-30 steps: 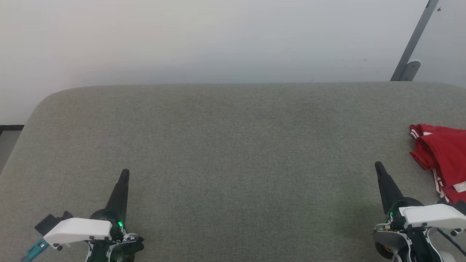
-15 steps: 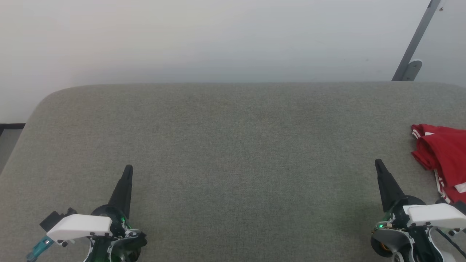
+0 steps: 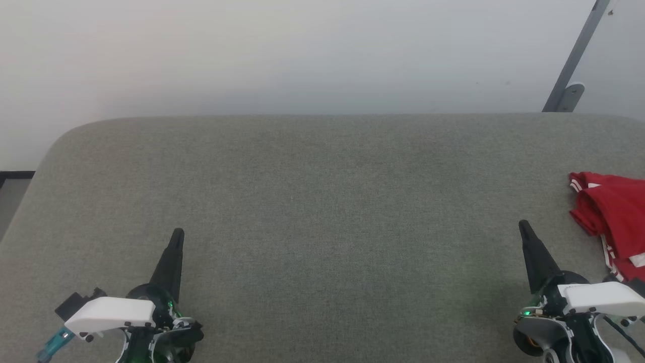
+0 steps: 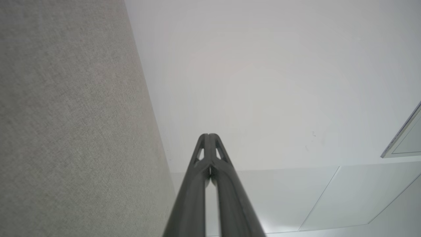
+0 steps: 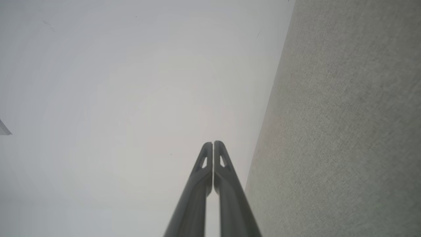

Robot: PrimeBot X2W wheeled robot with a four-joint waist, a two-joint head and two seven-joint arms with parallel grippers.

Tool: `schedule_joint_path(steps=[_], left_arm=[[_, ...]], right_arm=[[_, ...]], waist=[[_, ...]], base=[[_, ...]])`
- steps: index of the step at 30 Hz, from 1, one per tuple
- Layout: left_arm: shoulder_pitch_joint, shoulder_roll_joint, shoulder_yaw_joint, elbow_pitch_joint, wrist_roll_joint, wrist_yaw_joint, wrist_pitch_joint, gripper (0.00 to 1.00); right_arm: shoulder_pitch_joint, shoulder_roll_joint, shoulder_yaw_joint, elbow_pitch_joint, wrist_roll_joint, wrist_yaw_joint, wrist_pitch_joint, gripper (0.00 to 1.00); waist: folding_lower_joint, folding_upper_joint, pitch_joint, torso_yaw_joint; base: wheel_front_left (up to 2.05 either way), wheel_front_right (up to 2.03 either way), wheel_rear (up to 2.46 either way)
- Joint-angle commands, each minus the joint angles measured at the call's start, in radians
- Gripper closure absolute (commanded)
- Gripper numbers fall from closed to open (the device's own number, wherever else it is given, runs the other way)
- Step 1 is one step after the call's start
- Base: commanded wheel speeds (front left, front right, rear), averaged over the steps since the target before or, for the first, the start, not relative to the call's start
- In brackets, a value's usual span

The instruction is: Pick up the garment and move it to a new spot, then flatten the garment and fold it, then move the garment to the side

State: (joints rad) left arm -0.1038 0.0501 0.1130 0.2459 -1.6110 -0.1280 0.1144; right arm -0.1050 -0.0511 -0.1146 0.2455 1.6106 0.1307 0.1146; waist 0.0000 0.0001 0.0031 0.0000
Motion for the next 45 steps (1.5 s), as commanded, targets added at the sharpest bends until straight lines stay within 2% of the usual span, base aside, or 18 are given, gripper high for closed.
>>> schedule_joint_path(steps=[1, 45], left_arm=[[-0.012, -0.003, 0.003, 0.0, -0.002, -0.005, 0.004, 1.0], [-0.012, -0.003, 0.003, 0.0, -0.002, -0.005, 0.004, 1.0]], right_arm=[[-0.006, 0.003, -0.001, -0.003, 0.004, 0.0, 0.003, 1.0], [-0.006, 0.003, 0.0, -0.003, 0.004, 0.0, 0.003, 1.0]], waist=[[0.0, -0.0001, 0.0, 0.0], [0.0, -0.0001, 0.0, 0.0]], base=[[0.0, 0.0, 0.0], [0.0, 0.0, 0.0]])
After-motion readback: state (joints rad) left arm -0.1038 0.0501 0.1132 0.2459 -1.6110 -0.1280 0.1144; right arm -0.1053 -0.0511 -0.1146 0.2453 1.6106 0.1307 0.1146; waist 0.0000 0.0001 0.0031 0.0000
